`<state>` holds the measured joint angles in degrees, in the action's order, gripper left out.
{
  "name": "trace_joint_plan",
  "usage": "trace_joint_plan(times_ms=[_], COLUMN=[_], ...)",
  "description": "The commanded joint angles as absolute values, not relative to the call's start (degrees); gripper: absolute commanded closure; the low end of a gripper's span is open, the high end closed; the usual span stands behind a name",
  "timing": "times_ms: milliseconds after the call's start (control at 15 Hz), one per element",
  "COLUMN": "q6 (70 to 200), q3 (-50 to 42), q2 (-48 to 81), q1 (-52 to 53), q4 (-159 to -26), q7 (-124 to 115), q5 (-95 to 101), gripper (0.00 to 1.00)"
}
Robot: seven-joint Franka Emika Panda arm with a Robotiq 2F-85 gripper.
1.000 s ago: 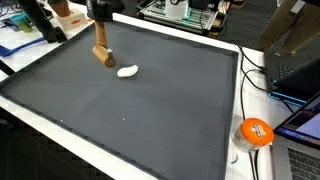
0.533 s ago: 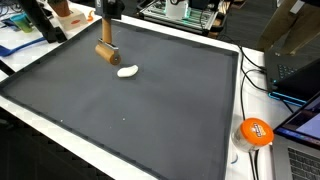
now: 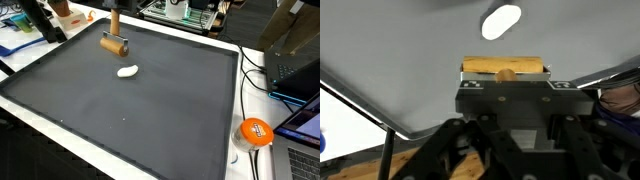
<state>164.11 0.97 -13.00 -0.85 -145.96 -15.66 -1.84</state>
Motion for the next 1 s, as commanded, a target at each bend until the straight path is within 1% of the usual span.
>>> trace_joint_plan(times_ms=[0,200,533,933], q6=[167.36,168.94,174.5,178.87], q3=[2.5,3.22,5.78,12.39], q2=[-15.87,-15.62,-11.47,-8.77], q1=[-1.36,-1.07,-3.22,-13.21], q4=[-149.56,-150.21,-149.78,-149.79], q7=[-14.92,-14.57,-17.72,-26.55], q5=[-1.41,-1.86,1.52,13.27], gripper=[0.78,0.78,0.78,0.78])
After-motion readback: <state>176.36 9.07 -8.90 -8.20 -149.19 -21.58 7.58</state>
